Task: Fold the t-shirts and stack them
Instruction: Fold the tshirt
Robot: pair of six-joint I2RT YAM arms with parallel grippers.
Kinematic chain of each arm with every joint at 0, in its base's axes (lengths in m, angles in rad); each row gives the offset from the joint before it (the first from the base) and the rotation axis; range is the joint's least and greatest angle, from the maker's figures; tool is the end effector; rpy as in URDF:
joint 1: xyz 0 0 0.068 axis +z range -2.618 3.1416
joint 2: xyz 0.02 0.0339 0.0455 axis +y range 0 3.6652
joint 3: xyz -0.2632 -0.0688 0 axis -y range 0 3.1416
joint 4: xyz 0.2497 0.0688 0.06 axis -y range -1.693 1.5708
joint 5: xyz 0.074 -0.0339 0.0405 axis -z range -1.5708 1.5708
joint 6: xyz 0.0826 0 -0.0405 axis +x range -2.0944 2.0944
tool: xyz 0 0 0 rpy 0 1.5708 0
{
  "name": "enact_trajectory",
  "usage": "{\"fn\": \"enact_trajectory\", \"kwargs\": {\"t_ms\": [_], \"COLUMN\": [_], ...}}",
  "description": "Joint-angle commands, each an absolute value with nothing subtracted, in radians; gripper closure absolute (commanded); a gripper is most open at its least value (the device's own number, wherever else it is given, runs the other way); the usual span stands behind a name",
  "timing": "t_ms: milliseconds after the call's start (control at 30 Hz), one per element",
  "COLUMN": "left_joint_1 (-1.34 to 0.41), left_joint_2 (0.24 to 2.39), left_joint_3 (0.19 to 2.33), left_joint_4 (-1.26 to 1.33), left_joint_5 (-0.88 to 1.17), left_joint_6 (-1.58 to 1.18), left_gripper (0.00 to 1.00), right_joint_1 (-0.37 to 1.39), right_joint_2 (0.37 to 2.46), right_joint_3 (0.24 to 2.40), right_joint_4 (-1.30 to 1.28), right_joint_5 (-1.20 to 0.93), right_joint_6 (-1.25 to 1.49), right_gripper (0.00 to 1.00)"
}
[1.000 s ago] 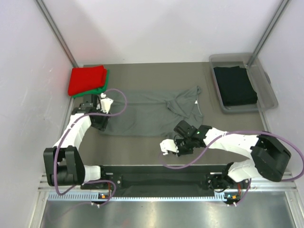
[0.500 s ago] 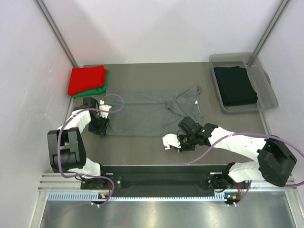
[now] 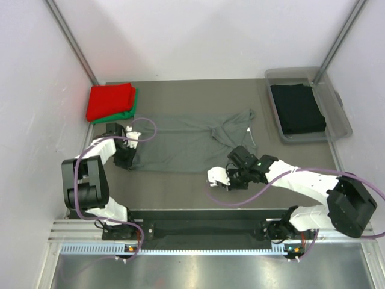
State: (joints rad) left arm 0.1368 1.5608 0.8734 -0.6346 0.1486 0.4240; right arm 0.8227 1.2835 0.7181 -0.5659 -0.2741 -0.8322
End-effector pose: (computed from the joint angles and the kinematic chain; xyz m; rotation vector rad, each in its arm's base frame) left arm 0.2858 0.0270 0.1137 0.4356 2.8268 -0.1056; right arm 0.1562 0.2012 0.1439 -2.0280 1.7521 0.3666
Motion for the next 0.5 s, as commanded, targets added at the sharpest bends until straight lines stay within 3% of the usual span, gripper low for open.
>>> {"fn": "enact_trajectory", "kwargs": {"t_ms": [0, 300, 467], "left_joint_1": [0.143, 0.141, 0.137], "left_joint_2": [1.588, 1.508, 1.532], "left_joint_3": [0.879, 1.021, 1.141], "left_joint_4": [-0.617, -0.768, -0.831], "left_joint_5": [0.181, 0.251, 0.287], "left_joint_6": [0.423, 0.452, 0.463], "left_gripper": [1.00, 1.00, 1.00], "right_joint_1": [0.793, 0.565, 0.473], "right_joint_2": [1.241, 1.131, 1.169], "right_joint_3": [0.739, 0.868, 1.005], "right_joint_4": [-0.548, -0.552, -0.577], "right_joint_5": [-0.296, -0.291, -0.262], "right_joint_6": [-0.818, -0.759, -0.761], "right_gripper": [1.00, 1.00, 1.00]}}
